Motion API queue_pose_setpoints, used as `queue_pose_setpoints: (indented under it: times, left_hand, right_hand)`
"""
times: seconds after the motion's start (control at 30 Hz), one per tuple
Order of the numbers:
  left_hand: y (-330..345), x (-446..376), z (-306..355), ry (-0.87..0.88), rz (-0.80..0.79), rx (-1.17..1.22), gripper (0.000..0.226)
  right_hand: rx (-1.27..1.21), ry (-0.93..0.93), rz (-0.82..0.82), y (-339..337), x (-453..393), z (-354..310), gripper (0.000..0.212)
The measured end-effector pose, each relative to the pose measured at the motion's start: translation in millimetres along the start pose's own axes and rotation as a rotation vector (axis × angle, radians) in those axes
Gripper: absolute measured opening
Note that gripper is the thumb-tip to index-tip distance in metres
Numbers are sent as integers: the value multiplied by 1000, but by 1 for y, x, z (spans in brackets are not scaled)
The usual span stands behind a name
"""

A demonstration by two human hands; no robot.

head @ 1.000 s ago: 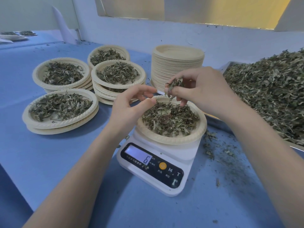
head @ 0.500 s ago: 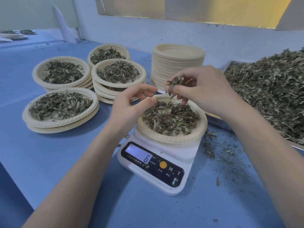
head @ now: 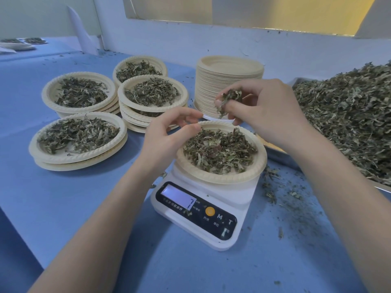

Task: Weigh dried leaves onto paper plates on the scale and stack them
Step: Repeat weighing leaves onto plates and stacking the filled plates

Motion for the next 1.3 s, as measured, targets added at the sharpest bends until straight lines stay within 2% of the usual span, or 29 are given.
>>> queue_pose_setpoints:
  times: [0.2,0.3,0.4,0.47,0.57,0.63,0.7,0.87,0.93,0.97,1.03,1.13,1.2,1.3]
  left_hand:
    - [0,0,0,-3,3,-6,23]
    - [0,1,0,-5,13,-7,23]
    - [-1,0,0,-11,41,-11,22]
    - [-1,1,1,-11,51,-20,22]
    - [0,1,1,-12,57,-33,23]
    - [0,1,1,-17,56,-32,25]
    - [0,1,0,-23,55,-37,28]
    - [0,-1,-4,-46,63,-56,27]
    - [0,-1,-5,-56,68,-58,28]
    - [0,-1,-6,-66,70,-60,30]
    - [-1,-2,-8,-104,69,-62,33]
    - [1,-4,-10,-177,31,-70,44]
    - [3,-5,-14,-231,-30,-87,54]
    - [9,-4,-21,-324,-82,-86,57]
  right_hand:
    - [7,-28,5,0,0,-2,6]
    - [31,-13,69,-10,-1,1,6]
    - [298,9,105,-25,-4,15,6]
    - [582,109,10,-33,-5,34,14]
    - [829,362,-331,-37,2,65,30]
    - [804,477,-553,-37,11,71,48]
    - [711,452,-648,-36,14,68,60]
    - [446,288,-618,-29,9,47,48]
    - [355,256,-693,-28,11,42,51]
    - [327,253,-765,-28,12,40,59]
    - [292,290,-914,-30,18,39,89]
    - [208,333,-987,-28,23,41,138]
    - [186,306,-975,-20,23,42,148]
    - [222,269,-942,-9,23,48,151]
Point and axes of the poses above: each hand's wrist, its own x-axis away from the middle knuckle, its own y-axis out of the palm, z = x × y, the point moved 3 cm from there along -x, towards the middle knuckle, and after that the axes turned 11 degrees about -y, right-handed, at the moved point
